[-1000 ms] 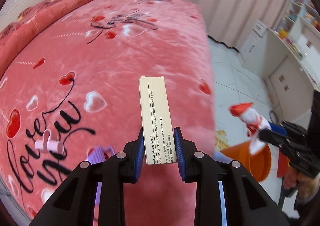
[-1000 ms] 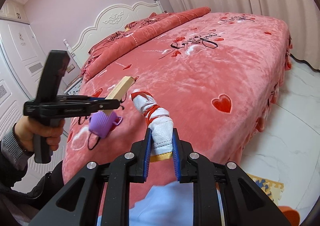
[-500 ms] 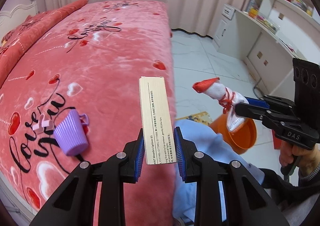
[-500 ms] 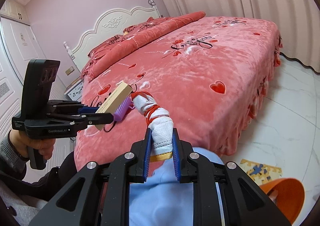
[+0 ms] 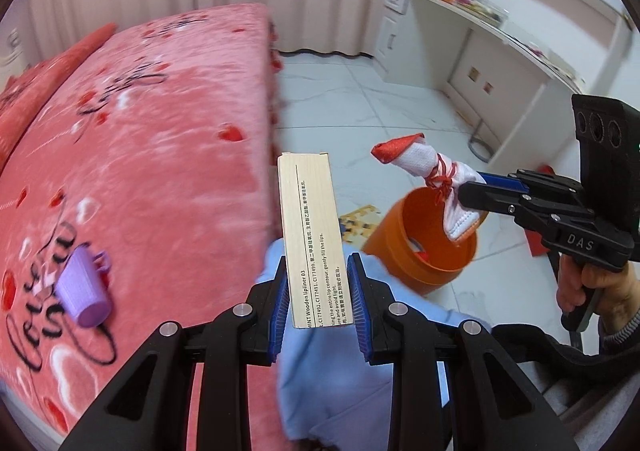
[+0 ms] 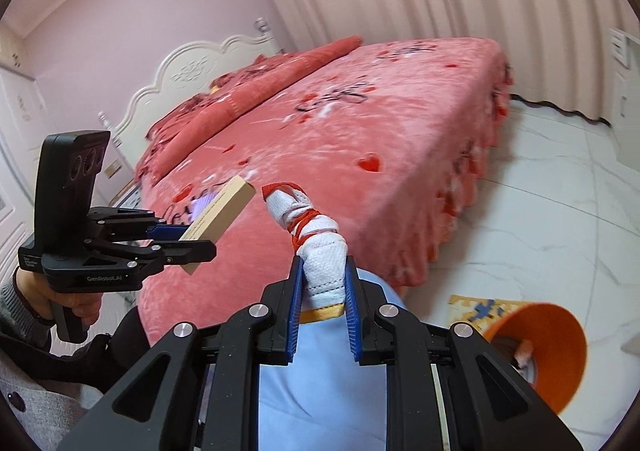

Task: Collect trash
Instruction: 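Carry the doll and wooden box over the orange bin with both tools, then open both tools to drop the wooden box and doll into the bin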

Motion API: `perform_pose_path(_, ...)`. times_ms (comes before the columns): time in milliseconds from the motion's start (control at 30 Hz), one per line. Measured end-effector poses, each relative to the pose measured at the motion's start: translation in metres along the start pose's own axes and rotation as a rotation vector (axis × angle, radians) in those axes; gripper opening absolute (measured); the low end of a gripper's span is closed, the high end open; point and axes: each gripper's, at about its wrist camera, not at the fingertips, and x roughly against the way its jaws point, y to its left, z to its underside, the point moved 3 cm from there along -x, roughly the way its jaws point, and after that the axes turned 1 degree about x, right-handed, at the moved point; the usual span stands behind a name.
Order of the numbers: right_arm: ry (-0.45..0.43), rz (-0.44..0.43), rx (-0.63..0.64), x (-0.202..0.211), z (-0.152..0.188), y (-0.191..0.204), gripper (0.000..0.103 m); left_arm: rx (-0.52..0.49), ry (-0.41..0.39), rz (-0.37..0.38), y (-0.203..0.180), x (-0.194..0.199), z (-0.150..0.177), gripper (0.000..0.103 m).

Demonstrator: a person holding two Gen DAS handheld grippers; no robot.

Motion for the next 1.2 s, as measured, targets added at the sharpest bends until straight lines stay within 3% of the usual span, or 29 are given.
perform_pose_path(433, -0.098, 0.234, -0.199, 0.084, 0.035, -0.112, 0.02, -0.195, 0.065, 0.158, -0.089, -0.067, -0.043, 0.03)
perform_pose_path(700, -0.118, 0.35, -0.331, 0.11, 0.067, -0.182, 0.02, -0.298, 0.126, 0.246, -0.147, -0.113, -0.059, 0.03)
perform_pose_path(933, -0.11, 0.382, -0.406, 0.111, 0.088, -0.215, 0.02, -0.317, 0.206, 0.316, -0.173, -0.158, -0.067, 0.031)
perform_pose_path(1033, -0.106, 0.385, -0.428, 0.109, 0.093, -0.224, 0.02, -0.321, 0.217, 0.307, -0.182, -0.174, -0.071, 0.032)
perform_pose_path(1200, -0.094, 0.379, -0.447, 0.102, 0.099, -0.234, 0.02, -0.347, 0.241, 0.277, -0.187, -0.188, -0.073, 0.047)
